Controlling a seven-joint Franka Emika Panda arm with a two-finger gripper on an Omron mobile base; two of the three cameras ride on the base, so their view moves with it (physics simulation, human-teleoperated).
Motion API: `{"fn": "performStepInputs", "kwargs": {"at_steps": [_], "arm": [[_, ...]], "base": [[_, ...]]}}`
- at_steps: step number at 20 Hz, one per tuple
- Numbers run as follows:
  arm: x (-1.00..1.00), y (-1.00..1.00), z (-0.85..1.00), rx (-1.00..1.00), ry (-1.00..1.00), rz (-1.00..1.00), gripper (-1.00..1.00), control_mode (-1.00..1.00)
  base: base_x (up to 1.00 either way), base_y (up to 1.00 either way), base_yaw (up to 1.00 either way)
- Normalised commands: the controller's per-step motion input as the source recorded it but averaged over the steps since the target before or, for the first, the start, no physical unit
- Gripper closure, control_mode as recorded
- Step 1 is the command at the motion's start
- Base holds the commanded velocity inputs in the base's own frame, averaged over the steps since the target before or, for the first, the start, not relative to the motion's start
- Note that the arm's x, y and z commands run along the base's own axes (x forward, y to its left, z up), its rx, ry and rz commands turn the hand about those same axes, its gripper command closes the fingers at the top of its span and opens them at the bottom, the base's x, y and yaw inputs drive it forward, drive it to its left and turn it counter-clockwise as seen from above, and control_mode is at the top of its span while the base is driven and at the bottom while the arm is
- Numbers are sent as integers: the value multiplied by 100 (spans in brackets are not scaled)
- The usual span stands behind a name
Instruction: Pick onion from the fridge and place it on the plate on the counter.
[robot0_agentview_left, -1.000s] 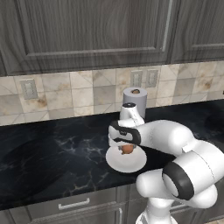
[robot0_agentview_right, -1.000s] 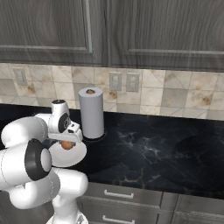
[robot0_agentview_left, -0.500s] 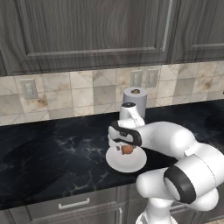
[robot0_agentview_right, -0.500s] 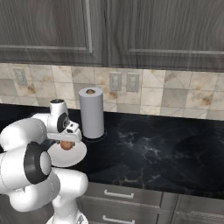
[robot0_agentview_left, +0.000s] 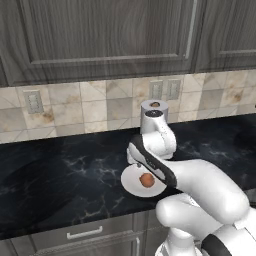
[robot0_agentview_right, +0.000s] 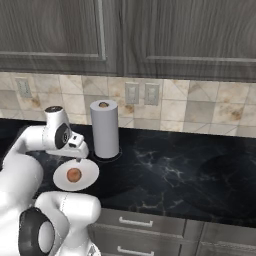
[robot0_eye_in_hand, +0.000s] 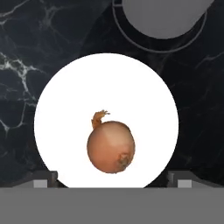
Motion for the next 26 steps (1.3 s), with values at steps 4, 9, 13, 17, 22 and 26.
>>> {"fn": "performStepInputs", "kwargs": {"at_steps": [4,9,13,17,22,26], "arm": [[-44,-24,79,0,-8,0,-100,-100],[-87,-40,62,0,-13,0,-100,-100],[-100,-33,57,0,-27,0,-100,-100],[-58,-11,78,1,-12,0,-100,-100],[-49,-4,78,0,-10,0,-100,-100],[-63,-12,26,0,-4,0,-100,-100]], "base": [[0,0,0],[0,0,0],[0,0,0],[0,0,0],[0,0,0],[0,0,0]]}}
